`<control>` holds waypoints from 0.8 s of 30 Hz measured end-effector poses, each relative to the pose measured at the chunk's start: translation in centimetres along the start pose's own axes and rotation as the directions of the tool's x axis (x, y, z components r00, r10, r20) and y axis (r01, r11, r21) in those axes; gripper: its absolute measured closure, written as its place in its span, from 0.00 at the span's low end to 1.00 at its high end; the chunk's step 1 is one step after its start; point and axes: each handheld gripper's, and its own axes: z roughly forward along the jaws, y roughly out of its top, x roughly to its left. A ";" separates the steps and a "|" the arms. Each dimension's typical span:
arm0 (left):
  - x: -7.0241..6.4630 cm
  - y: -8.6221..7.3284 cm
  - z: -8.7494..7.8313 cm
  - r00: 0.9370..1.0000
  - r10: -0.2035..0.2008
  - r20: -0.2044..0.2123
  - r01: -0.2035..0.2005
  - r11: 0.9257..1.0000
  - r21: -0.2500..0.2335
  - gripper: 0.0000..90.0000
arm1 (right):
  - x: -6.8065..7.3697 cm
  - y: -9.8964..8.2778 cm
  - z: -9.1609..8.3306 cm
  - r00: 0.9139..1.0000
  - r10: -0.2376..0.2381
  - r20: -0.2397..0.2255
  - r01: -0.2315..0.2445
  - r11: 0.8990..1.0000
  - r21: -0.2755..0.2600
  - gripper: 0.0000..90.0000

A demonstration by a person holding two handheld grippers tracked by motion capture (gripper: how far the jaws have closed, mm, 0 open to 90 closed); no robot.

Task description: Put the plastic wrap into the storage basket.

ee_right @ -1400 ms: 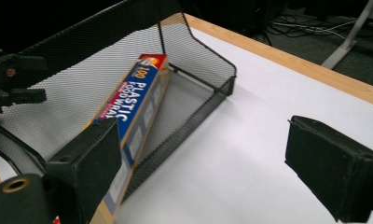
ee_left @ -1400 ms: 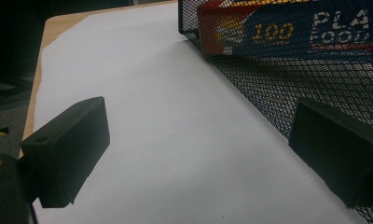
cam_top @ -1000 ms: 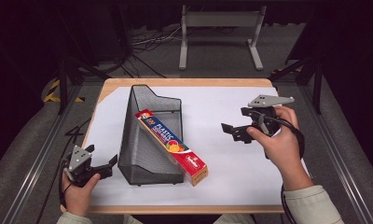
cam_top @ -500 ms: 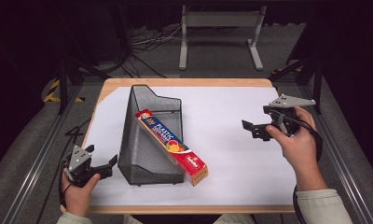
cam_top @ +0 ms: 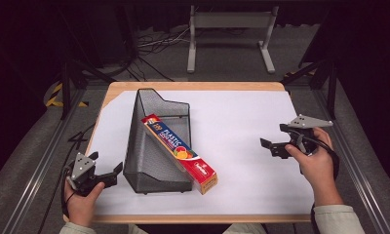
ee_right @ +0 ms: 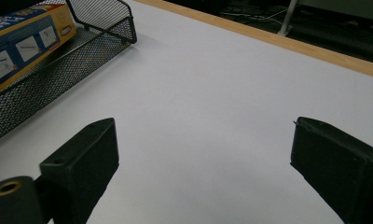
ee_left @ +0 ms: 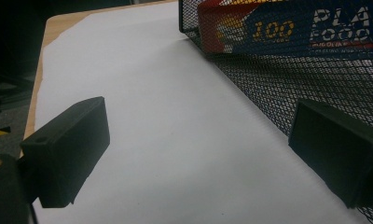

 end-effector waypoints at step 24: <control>-0.1 -0.5 -0.5 1.000 0.012 0.023 -0.012 1.000 0.014 0.06 | -0.9 -6.5 2.3 0.999 0.037 -0.027 -0.037 0.999 0.014 0.09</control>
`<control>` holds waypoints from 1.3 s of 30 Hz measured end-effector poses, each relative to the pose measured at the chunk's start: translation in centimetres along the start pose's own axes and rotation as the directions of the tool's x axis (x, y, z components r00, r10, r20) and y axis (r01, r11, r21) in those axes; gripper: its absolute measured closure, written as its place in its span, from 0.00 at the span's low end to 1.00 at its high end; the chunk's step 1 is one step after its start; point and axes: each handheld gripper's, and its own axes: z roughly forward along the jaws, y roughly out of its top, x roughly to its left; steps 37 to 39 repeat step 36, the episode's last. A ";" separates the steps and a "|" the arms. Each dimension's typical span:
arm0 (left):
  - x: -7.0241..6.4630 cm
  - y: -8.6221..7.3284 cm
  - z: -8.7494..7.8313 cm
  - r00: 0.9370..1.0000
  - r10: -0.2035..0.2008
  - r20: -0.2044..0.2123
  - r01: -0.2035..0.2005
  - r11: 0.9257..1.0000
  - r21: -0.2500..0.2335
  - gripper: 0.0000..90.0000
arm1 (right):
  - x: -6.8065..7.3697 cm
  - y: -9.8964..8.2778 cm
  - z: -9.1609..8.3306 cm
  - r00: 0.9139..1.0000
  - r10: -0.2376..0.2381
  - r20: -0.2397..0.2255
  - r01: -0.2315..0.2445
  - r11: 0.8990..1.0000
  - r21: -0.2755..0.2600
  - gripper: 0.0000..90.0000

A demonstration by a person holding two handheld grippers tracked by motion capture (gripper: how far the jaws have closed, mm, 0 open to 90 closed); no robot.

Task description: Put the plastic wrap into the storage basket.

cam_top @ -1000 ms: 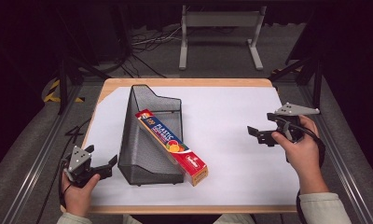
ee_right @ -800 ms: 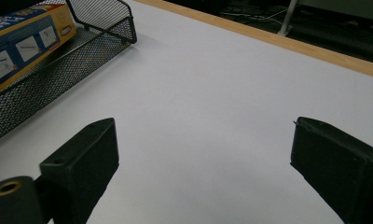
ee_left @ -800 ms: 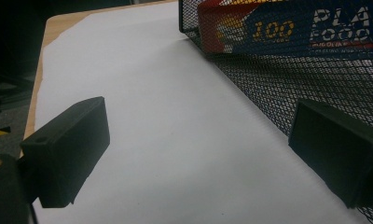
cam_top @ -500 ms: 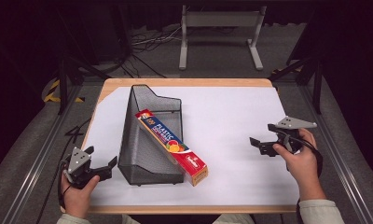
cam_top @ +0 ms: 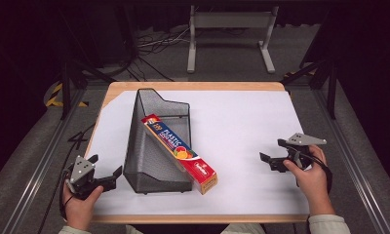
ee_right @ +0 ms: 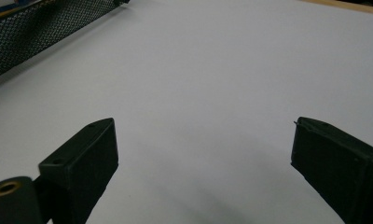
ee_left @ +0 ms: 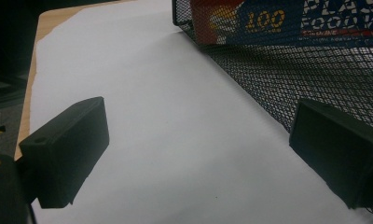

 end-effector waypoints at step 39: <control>0.0 0.1 0.3 1.000 0.001 0.008 -0.001 1.000 0.014 0.06 | 0.1 -2.9 1.3 1.000 -0.026 0.012 0.025 0.994 0.106 0.09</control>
